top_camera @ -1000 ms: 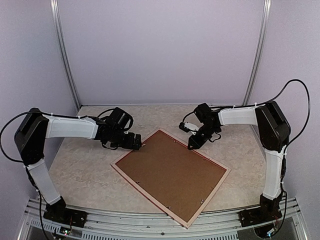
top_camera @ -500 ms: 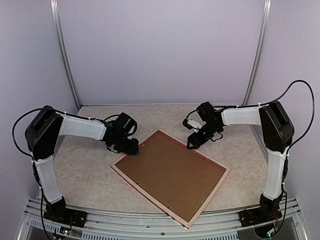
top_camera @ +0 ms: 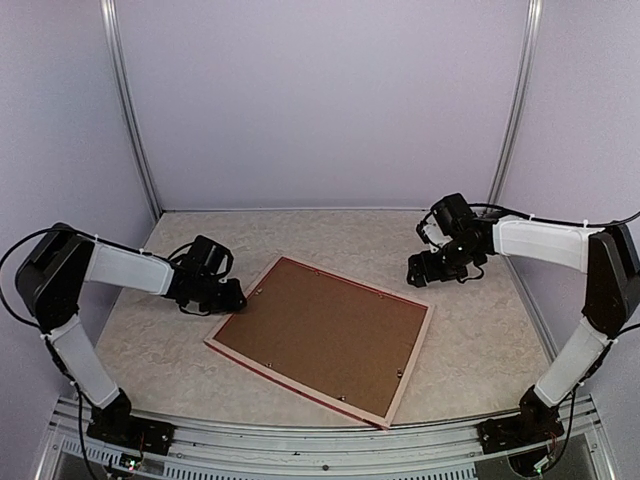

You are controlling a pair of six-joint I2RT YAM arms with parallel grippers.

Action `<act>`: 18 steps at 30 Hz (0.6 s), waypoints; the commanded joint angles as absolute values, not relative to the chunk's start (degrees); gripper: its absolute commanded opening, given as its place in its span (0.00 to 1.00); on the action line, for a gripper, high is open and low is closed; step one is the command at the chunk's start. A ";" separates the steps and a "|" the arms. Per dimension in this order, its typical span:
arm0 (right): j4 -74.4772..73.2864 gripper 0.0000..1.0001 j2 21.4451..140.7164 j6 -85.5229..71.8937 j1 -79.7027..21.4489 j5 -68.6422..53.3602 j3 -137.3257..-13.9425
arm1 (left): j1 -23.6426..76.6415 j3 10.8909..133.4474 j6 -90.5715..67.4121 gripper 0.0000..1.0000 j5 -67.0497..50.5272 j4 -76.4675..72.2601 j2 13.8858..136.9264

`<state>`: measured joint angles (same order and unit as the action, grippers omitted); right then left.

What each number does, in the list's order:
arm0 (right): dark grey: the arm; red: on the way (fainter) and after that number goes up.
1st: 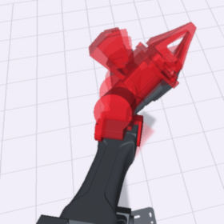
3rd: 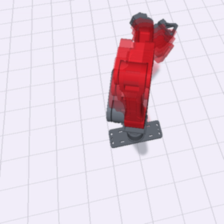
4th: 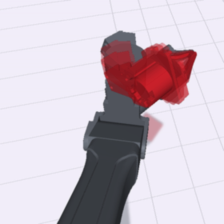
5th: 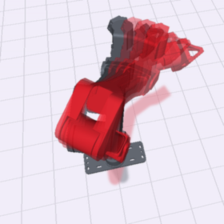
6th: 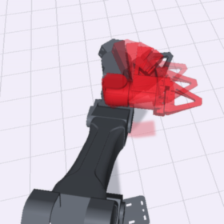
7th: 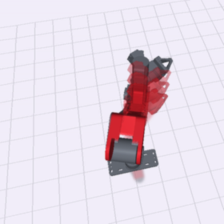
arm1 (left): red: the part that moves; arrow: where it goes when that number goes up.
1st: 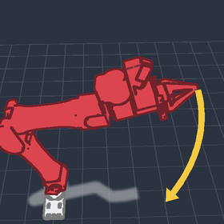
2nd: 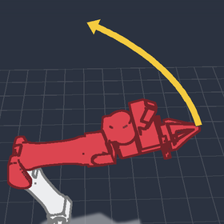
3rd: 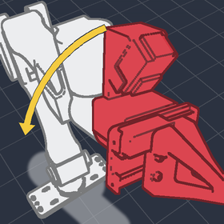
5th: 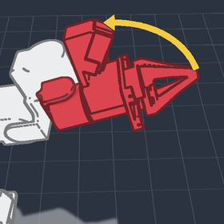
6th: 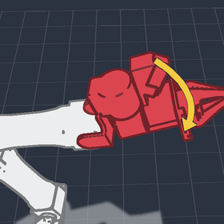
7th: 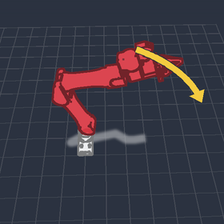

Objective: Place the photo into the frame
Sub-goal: Rotate the photo frame at the center of the board.

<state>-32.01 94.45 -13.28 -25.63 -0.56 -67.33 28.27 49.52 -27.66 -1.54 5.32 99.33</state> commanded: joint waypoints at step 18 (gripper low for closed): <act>-24.48 0.66 91.44 -26.89 -26.50 -4.49 -49.83 | 44.90 29.89 -51.53 0.37 4.44 5.51 80.37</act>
<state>-27.66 90.17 -25.82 -26.06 -4.71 -50.57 41.74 30.39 -47.94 1.98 1.04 82.37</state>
